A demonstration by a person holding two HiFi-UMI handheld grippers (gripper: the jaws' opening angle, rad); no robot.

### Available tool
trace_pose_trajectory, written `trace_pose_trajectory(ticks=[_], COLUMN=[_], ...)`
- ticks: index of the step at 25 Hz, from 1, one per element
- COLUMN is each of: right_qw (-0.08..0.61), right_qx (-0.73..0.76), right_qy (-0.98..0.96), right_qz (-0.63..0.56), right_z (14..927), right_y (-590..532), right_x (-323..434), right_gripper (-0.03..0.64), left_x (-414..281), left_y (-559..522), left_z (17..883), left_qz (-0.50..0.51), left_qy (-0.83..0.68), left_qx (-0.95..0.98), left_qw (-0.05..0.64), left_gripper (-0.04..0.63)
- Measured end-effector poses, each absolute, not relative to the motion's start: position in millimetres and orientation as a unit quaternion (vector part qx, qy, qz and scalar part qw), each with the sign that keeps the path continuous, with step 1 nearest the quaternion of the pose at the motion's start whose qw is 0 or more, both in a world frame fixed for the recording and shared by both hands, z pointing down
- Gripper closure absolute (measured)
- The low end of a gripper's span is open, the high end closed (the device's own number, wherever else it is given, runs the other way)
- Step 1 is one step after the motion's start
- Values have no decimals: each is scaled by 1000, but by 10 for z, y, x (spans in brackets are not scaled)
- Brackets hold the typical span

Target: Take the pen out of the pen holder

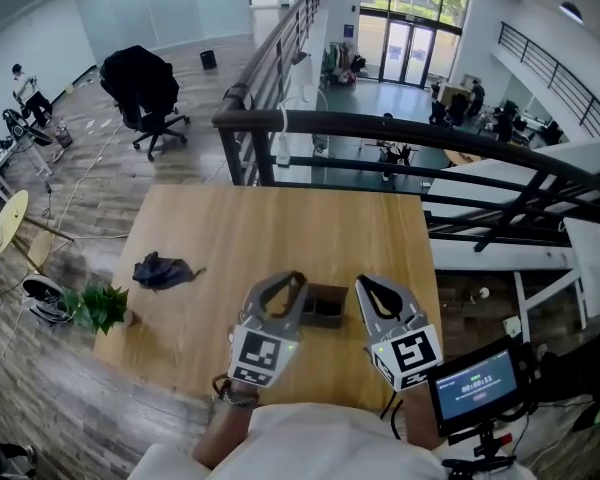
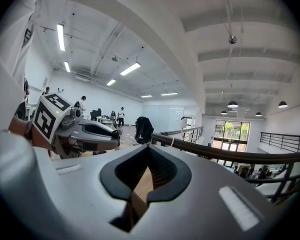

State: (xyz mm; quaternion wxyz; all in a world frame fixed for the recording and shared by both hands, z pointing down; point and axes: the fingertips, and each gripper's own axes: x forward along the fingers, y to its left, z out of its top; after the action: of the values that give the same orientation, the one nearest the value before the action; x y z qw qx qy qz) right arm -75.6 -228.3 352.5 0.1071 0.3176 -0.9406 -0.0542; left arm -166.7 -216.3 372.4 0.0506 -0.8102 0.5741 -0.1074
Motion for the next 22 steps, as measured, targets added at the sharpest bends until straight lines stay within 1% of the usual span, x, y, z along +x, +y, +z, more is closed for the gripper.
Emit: trace_pose_trajectory(ticks=[22], right_qw=[123], right_qx=[327], right_qy=[-936], right_qz=[-45], right_z=[3646], right_y=[-2271], right_x=[-727], right_gripper=[617], left_x=[-1611], left_y=[-2147], left_z=[3772], left_qz=[-109], left_qy=[563], left_qx=[-818], left_qw=[44], left_gripper=[528])
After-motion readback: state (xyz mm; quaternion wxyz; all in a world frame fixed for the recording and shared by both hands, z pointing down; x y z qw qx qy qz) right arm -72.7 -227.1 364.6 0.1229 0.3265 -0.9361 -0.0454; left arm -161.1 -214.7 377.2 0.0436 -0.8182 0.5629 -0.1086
